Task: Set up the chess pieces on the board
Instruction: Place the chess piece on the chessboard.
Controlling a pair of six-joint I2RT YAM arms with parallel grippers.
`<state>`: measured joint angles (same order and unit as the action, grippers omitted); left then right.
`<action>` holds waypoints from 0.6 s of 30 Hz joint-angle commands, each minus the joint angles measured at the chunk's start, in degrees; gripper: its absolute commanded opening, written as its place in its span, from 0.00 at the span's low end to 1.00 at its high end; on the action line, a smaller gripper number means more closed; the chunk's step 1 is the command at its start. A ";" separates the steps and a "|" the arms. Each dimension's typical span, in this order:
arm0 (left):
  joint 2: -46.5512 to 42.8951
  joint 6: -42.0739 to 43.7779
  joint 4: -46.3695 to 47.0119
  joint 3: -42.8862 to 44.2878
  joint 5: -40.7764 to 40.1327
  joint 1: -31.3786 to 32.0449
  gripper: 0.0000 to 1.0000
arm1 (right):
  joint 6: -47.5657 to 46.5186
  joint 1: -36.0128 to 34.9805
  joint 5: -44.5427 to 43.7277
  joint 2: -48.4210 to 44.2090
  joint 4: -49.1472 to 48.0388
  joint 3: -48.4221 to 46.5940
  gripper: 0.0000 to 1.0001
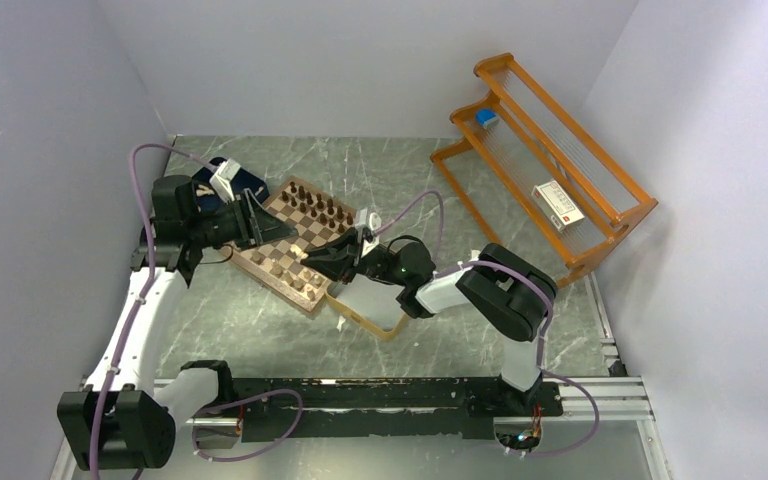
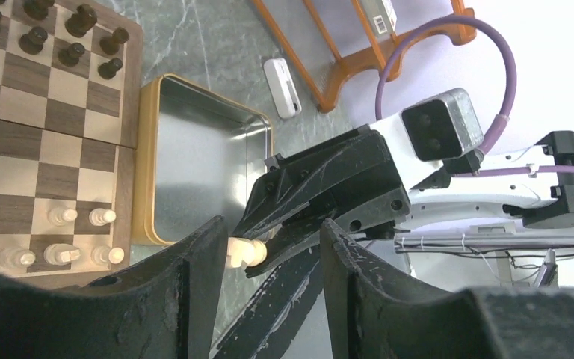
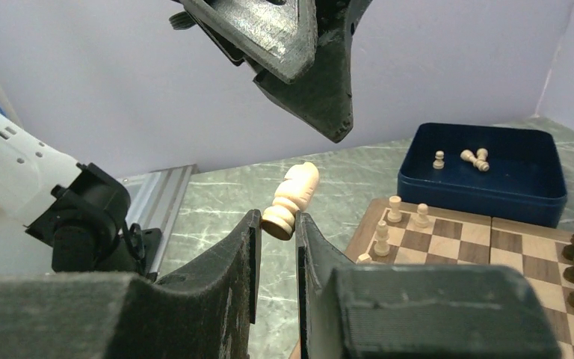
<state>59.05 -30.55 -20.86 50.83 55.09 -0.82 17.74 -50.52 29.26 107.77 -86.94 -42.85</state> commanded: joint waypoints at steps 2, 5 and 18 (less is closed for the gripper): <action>1.75 3.72 -5.18 1.10 1.45 1.96 0.51 | 1.41 0.39 2.01 1.15 -14.03 0.08 0.06; 3.54 4.70 -8.57 2.20 0.95 1.96 0.50 | 1.98 0.34 1.41 1.78 -15.09 0.13 0.06; 3.66 3.84 -7.95 -0.21 2.28 2.05 0.42 | 0.01 0.33 -1.51 1.03 -14.36 1.45 0.06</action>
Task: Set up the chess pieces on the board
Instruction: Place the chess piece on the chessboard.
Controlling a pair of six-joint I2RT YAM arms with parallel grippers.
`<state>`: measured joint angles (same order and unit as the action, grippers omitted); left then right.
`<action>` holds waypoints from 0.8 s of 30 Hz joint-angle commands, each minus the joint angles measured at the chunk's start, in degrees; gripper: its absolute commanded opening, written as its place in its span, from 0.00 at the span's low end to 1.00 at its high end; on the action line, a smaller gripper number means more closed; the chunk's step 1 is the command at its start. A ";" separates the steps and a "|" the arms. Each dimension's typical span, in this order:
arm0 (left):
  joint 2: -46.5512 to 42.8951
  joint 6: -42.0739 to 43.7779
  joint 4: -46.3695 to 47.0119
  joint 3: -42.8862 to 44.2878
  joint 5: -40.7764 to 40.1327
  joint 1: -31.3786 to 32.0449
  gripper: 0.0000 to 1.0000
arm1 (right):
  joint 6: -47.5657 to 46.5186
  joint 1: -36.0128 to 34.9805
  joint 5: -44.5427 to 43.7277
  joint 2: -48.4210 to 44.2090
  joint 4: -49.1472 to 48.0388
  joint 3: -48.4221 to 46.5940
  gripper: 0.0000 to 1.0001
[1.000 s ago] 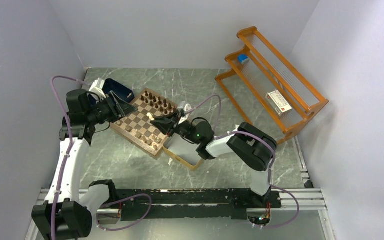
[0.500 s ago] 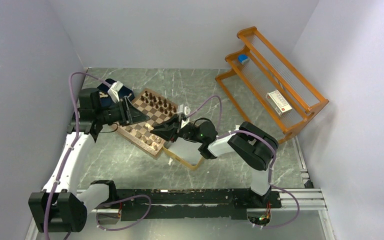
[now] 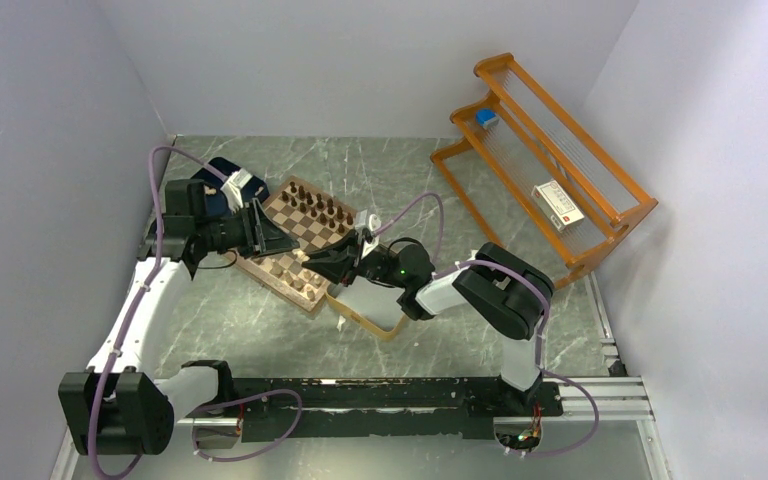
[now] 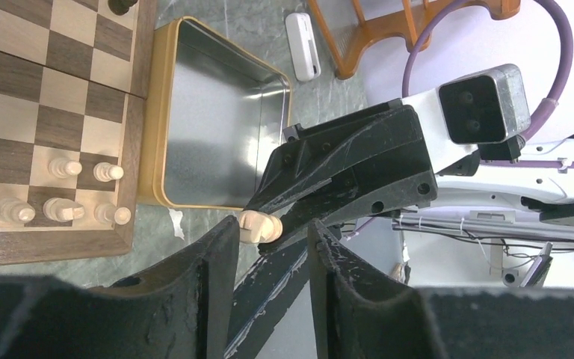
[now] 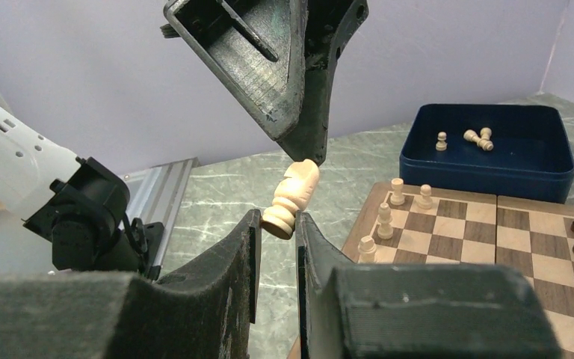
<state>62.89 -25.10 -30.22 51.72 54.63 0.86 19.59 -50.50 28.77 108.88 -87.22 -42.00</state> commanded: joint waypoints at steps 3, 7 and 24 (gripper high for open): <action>-0.18 -2.23 1.96 -0.90 2.64 0.35 0.41 | -1.56 0.27 -1.04 0.26 -14.58 0.60 0.06; 0.57 -1.73 1.83 -0.95 2.84 0.59 0.44 | -1.04 0.32 -0.92 0.53 -15.06 0.45 0.06; 0.65 -5.54 7.57 -5.11 0.70 2.05 0.35 | -0.05 0.24 -1.09 1.23 -15.95 0.32 0.06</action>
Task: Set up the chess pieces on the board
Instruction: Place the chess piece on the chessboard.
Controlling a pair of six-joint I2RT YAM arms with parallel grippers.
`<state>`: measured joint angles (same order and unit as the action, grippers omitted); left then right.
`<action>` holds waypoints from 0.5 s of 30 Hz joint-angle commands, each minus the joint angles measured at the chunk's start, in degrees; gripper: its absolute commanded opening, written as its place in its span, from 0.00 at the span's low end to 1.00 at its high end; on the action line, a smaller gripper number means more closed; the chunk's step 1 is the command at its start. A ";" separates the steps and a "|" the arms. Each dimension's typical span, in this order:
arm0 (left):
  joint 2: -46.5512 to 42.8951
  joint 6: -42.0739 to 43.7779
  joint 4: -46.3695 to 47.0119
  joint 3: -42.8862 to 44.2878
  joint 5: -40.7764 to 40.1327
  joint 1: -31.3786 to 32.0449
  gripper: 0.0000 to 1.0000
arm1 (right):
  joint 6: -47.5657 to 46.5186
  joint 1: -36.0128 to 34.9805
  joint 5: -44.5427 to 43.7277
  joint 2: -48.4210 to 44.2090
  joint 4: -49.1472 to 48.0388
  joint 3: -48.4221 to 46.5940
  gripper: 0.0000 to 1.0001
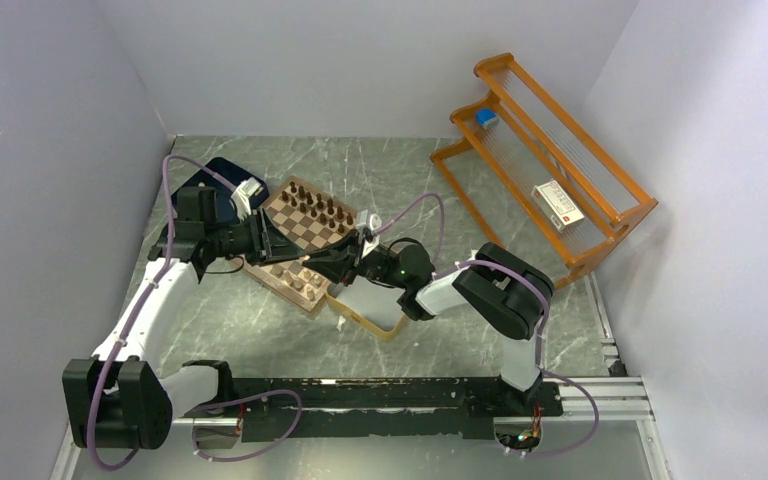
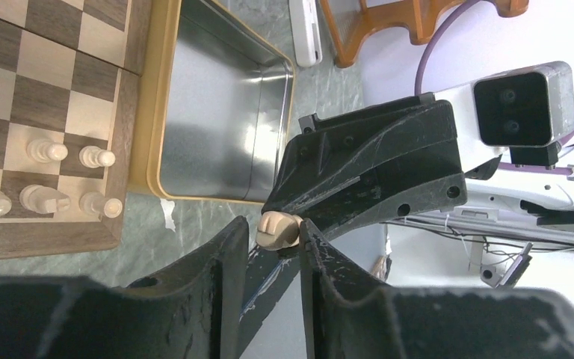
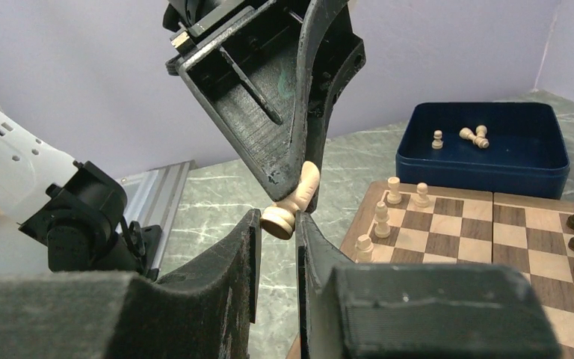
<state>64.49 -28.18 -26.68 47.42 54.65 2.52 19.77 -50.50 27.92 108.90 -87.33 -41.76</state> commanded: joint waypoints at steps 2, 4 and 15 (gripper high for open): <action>-0.88 -2.94 4.60 -0.79 0.76 0.38 0.32 | -0.26 0.24 -0.16 1.51 -15.63 0.18 0.06; -0.61 -3.01 5.14 -0.67 0.84 0.38 0.28 | -0.30 0.25 -0.03 1.92 -15.59 0.24 0.06; -1.59 0.10 0.99 2.24 -6.66 0.38 0.05 | 0.47 0.25 -2.49 1.14 -13.11 1.90 0.43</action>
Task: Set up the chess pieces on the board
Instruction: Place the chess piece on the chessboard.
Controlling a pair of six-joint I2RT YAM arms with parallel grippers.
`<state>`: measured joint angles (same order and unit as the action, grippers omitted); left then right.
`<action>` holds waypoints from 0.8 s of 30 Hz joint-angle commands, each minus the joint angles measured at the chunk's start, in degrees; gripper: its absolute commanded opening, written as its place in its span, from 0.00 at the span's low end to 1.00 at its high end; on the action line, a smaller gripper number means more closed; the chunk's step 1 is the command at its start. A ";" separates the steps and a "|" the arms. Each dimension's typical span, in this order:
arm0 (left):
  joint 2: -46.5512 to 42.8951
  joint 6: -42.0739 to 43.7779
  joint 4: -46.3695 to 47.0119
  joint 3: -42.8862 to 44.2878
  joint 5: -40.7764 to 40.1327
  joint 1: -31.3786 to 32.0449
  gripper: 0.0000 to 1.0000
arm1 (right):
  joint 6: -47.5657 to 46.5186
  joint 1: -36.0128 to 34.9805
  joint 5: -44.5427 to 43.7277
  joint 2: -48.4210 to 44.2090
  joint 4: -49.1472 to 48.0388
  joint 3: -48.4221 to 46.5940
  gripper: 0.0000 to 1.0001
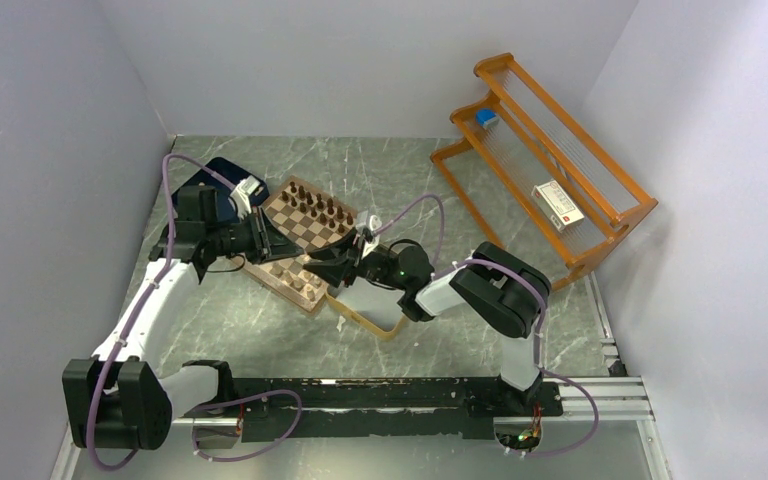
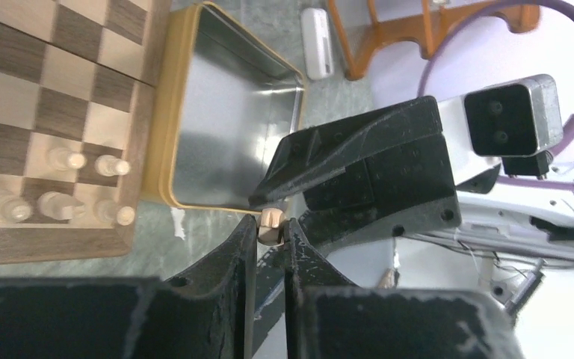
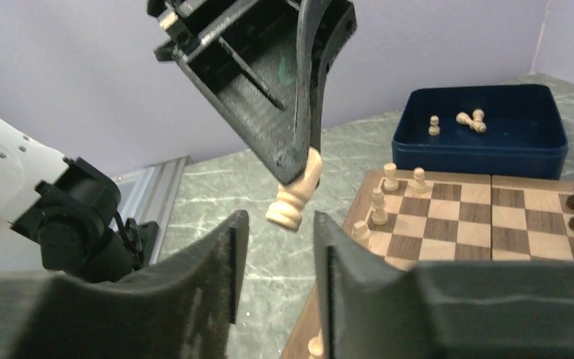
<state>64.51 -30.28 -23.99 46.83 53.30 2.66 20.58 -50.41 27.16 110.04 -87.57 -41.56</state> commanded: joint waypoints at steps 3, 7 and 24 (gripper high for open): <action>-3.11 6.77 -8.07 8.00 -15.89 0.24 0.05 | 0.33 0.15 -3.17 -0.97 -11.87 3.23 0.67; -4.66 10.18 -11.42 12.16 -30.56 0.24 0.05 | 1.31 0.18 -3.27 -2.43 -11.63 5.59 0.77; 4.01 15.49 -5.52 13.00 -65.49 0.25 0.05 | -1.27 0.25 -10.07 -22.19 28.08 6.55 1.00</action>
<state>67.59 -16.40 -33.12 60.05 -3.38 2.74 22.63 -50.41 22.00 93.60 -75.68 -33.54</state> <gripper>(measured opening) 0.180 0.997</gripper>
